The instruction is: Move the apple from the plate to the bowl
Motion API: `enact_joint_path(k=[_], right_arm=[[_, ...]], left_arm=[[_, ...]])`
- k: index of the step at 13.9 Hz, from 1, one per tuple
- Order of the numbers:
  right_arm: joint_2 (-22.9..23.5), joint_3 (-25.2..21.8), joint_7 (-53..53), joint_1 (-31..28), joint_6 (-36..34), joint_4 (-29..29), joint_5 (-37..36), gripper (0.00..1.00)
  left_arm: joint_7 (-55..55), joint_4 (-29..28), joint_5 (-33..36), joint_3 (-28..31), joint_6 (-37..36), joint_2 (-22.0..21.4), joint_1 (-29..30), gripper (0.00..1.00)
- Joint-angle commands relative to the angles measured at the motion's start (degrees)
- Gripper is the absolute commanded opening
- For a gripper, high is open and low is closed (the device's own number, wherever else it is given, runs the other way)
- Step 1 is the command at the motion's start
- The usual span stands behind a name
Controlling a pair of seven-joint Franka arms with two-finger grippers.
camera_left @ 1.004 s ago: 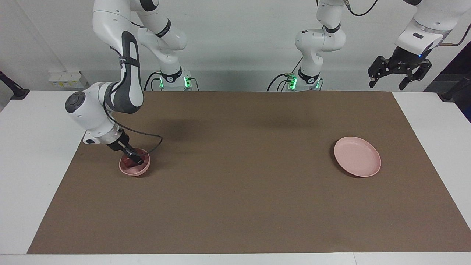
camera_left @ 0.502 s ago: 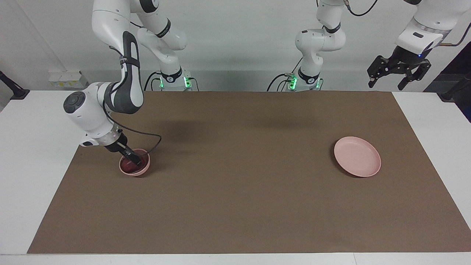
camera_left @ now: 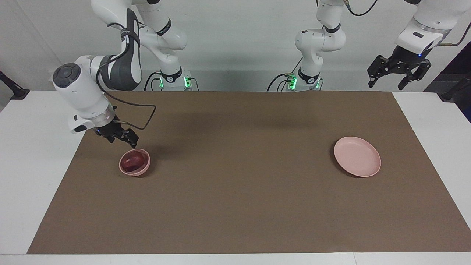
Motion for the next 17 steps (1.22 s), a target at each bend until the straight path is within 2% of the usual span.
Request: enact_joint_path(k=[1,7,9,13,17], right_arm=[[-6.1,0.5,0.7,1.9,-4.5,-1.0,-1.1,1.00],[-13.1,0.7,-3.3,2.1,-12.1,0.9,1.3,1.00],[-12.4,0.6,-3.3,2.1,-17.4,5.3,1.8,1.00],[-12.1,0.7,-3.2,2.1,-22.9,10.0,1.6,1.00],[-12.0,0.8,-3.2,2.1,-22.8,9.9,1.8,1.00]], left_arm=[[-0.2,-1.1,-0.8,0.0,0.2,-1.2,0.5,1.00],[-0.2,-1.1,-0.8,0.0,0.2,-1.2,0.5,1.00],[-0.2,-1.1,-0.8,0.0,0.2,-1.2,0.5,1.00],[-0.2,-1.1,-0.8,0.0,0.2,-1.2,0.5,1.00],[-0.2,-1.1,-0.8,0.0,0.2,-1.2,0.5,1.00]])
